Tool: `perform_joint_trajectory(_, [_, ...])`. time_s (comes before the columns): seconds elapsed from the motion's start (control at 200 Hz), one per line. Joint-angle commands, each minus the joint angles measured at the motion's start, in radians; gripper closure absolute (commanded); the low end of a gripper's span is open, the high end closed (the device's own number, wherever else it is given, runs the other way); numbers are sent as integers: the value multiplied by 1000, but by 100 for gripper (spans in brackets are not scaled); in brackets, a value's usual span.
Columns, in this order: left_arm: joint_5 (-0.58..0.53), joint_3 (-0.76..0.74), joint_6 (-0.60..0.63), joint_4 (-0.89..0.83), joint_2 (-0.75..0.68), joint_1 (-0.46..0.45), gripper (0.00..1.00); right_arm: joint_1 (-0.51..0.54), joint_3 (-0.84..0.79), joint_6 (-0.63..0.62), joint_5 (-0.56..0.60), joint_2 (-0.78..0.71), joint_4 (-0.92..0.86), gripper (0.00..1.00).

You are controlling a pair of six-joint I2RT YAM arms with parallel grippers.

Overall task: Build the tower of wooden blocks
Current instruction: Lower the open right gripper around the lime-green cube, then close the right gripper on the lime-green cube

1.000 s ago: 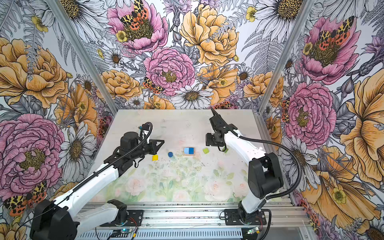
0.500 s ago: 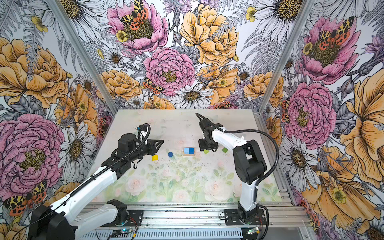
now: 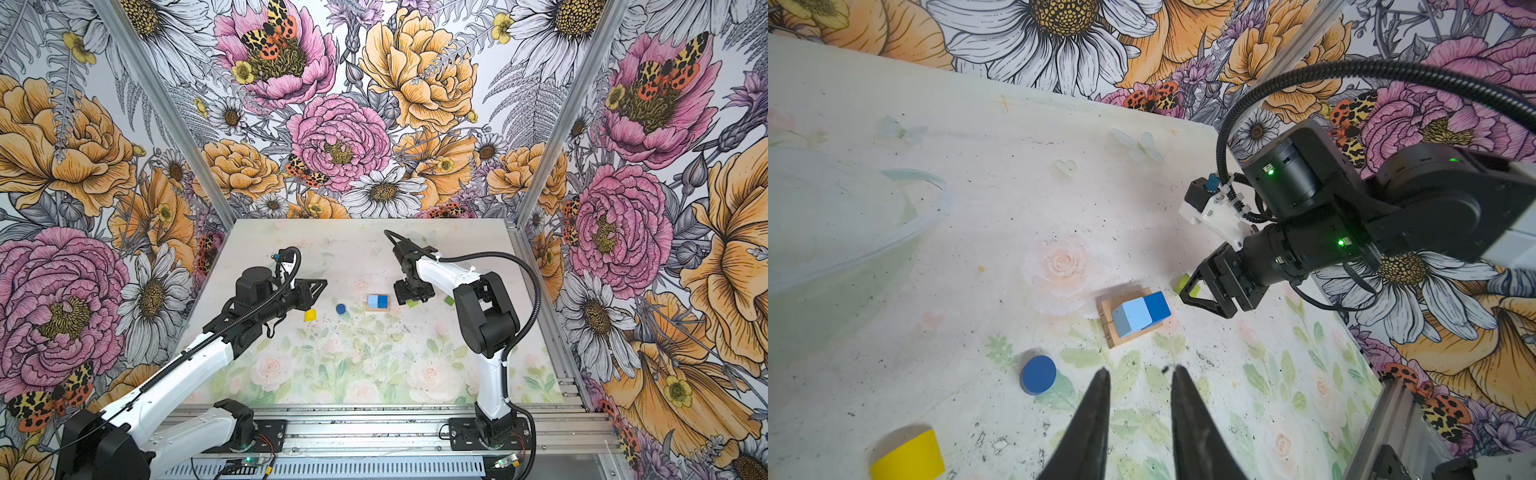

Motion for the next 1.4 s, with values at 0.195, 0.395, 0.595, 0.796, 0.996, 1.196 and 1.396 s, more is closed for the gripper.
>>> perform_joint_trajectory(0.195, [-16,-8,15,26,-10,11,73,-6,40,-19,26,50,-1,29])
perform_joint_trajectory(0.395, [-18,-9,17,25,-12,11,73,-13,46,-20,18,63,1,30])
perform_joint_trajectory(0.595, [-19,-8,17,24,-9,12,73,-15,46,-17,14,71,1,39])
perform_joint_trajectory(0.796, [-19,-10,17,25,-10,11,73,-15,49,-12,8,82,1,47])
perform_joint_trajectory(0.996, [-20,-10,17,26,-10,12,73,-14,46,-1,-3,88,4,57])
perform_joint_trajectory(1.196, [-18,-10,17,25,-10,12,73,-10,38,40,-17,84,4,72])
perform_joint_trajectory(1.396, [-16,-8,16,25,-8,12,73,-5,10,135,-11,66,4,73])
